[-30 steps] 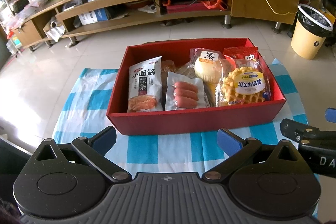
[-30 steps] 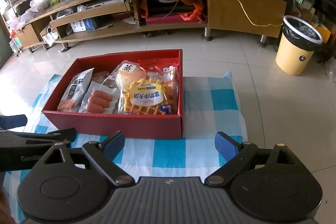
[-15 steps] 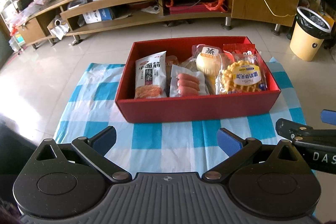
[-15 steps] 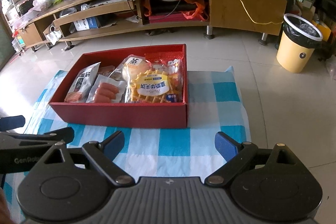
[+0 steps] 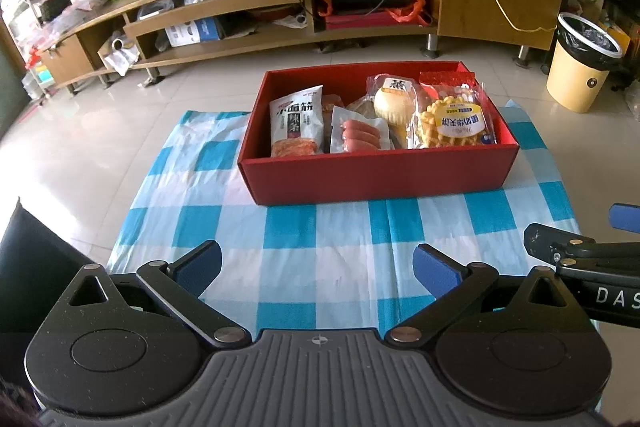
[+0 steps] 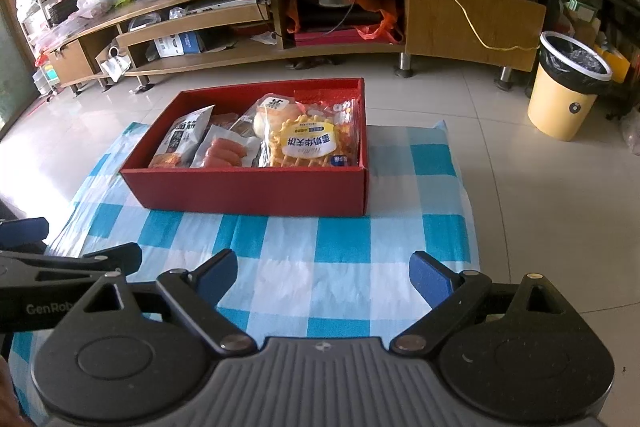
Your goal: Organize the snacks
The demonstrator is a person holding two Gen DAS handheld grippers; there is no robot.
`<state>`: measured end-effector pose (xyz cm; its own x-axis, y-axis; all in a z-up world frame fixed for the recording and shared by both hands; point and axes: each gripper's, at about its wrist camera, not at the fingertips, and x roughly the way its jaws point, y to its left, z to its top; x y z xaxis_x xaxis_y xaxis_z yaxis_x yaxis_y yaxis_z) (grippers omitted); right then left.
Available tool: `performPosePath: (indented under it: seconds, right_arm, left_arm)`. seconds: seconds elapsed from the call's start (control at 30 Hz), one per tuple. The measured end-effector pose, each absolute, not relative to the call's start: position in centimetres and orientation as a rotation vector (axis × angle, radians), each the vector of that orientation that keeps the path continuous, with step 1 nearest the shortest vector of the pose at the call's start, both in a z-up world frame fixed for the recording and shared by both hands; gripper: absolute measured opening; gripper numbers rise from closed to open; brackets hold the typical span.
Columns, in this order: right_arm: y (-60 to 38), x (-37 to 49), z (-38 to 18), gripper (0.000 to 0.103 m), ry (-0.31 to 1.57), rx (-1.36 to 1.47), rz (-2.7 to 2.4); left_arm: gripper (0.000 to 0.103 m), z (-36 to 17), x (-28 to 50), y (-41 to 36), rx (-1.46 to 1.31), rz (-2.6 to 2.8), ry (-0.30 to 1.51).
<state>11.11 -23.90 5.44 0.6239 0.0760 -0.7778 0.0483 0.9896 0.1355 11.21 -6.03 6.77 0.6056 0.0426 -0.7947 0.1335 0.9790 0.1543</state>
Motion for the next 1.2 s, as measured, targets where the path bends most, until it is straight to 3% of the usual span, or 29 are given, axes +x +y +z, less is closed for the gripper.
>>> performPosePath:
  seconds: [1.2]
  right_arm:
    - [-22.7, 8.1, 6.1, 0.09, 0.875, 0.126, 0.051]
  left_arm:
    - [0.102, 7.3, 7.9, -5.0, 0.223, -0.049, 0.874]
